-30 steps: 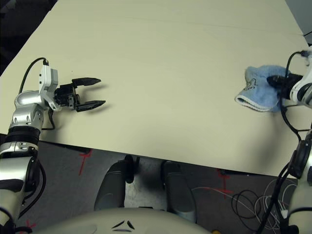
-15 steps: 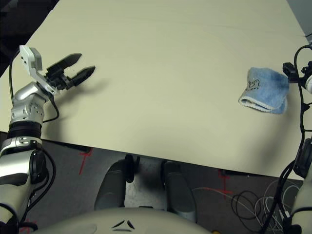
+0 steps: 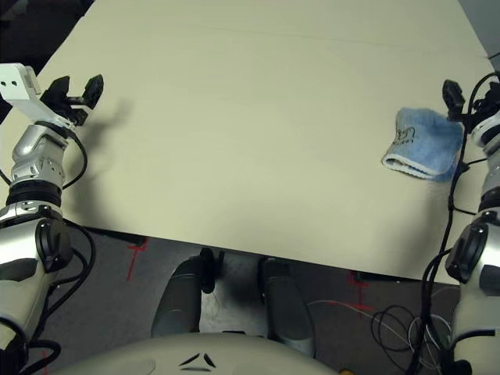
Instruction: Wipe the water off the table with a rag.
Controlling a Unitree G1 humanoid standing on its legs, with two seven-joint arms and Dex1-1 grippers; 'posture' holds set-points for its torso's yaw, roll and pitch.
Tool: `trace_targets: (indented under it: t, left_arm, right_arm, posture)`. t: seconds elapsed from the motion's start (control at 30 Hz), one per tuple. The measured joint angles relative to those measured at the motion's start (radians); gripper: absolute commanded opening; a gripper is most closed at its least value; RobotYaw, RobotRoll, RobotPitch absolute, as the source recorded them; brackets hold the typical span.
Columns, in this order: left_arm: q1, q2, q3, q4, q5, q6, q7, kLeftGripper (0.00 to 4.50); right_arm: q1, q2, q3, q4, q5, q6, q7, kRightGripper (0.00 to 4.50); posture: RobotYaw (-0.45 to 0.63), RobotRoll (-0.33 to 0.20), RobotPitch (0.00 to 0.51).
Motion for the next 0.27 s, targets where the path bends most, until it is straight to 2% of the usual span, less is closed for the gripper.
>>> trace_targets:
  t: [0.27]
  left_arm:
    - [-0.013,0.01,-0.002,0.035,0.019,-0.022,0.012,4.5]
  right_arm:
    - [0.054,0.015,-0.006,-0.004,0.021,-0.025,-0.005,4.47]
  posture:
    - [0.08,0.0,0.259]
